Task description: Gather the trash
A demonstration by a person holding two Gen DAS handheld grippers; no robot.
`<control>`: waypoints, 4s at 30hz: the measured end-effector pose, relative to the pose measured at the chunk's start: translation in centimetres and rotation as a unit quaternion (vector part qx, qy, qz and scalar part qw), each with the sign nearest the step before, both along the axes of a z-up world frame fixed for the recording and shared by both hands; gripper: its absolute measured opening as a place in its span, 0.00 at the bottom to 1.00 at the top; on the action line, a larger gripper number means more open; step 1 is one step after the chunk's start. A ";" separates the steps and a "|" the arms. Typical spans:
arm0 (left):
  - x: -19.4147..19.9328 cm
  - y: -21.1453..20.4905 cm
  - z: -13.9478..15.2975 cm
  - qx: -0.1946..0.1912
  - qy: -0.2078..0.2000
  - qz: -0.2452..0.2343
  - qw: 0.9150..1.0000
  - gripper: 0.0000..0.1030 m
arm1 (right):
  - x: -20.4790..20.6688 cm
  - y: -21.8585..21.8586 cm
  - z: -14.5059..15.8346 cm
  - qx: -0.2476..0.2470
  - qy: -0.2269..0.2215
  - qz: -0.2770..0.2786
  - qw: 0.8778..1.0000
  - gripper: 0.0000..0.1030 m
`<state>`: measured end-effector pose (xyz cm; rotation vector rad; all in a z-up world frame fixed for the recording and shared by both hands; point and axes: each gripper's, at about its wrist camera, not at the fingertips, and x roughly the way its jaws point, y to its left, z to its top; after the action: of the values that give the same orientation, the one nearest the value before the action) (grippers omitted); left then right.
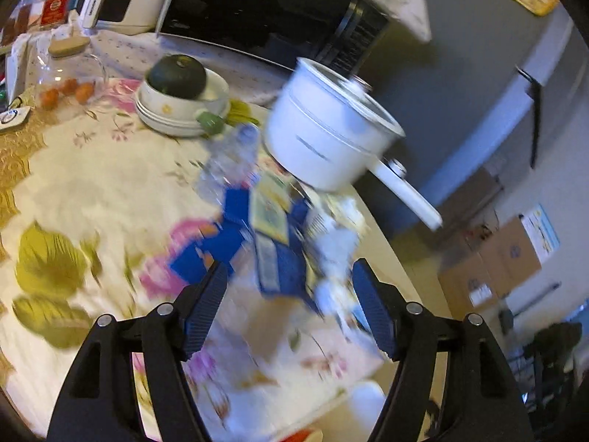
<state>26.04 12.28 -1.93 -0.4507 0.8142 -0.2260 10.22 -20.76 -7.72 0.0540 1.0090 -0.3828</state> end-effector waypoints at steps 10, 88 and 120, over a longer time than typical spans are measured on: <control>5.1 0.6 -3.9 -0.019 0.041 0.010 0.999 0.66 | 1.1 2.4 -0.5 -0.010 0.011 0.031 0.999 0.93; -2.2 9.5 4.3 -0.132 -0.089 0.029 0.987 0.02 | 23.1 16.7 3.7 0.093 -0.008 0.209 0.973 0.07; -5.8 5.1 6.5 -0.122 -0.109 -0.039 0.986 0.02 | 4.0 9.7 6.1 0.107 -0.090 0.198 0.970 0.08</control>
<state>20.24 17.36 4.55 -0.6127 0.5915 -0.4426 14.23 -11.06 -1.58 0.0781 0.8533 0.0974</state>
